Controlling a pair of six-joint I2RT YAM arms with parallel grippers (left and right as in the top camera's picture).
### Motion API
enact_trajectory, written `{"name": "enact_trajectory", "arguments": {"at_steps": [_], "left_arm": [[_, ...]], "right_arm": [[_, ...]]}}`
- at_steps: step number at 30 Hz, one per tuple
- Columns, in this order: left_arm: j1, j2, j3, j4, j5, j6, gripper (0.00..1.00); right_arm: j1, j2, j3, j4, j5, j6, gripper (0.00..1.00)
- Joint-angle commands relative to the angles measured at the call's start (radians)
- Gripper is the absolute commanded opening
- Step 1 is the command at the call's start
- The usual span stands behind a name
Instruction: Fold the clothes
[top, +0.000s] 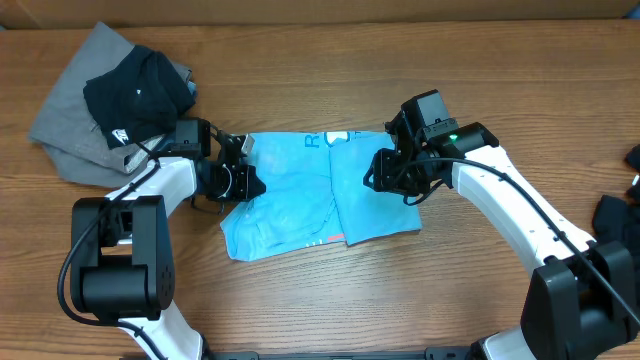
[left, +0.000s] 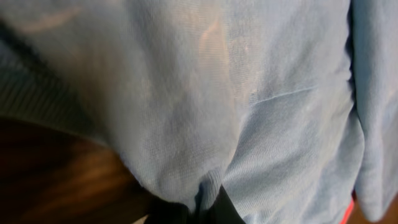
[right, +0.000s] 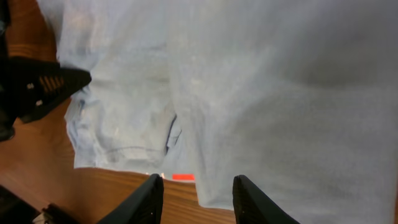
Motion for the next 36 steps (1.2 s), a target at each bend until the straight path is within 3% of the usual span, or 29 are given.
{"name": "enact_trajectory", "arguments": {"at_steps": [1, 10, 15, 20, 36], "left_arm": [[0.020, 0.077, -0.027, -0.118, -0.172, -0.006, 0.04], [0.116, -0.061, 0.281, -0.576, -0.446, 0.024, 0.04], [0.098, -0.112, 0.513, -0.766, -0.467, 0.037, 0.04], [-0.001, -0.120, 0.635, -0.806, -0.441, -0.014, 0.04], [-0.452, 0.050, 0.638, -0.766, -0.449, -0.222, 0.08]], "right_arm": [[-0.018, -0.022, 0.016, 0.003, 0.043, -0.006, 0.40], [-0.114, -0.022, 0.016, -0.027, 0.043, -0.006, 0.40], [-0.151, -0.022, 0.016, -0.028, 0.043, -0.006, 0.40], [-0.156, -0.022, 0.016, -0.028, 0.043, -0.006, 0.40], [-0.156, -0.022, 0.016, -0.026, 0.043, -0.006, 0.40]]}}
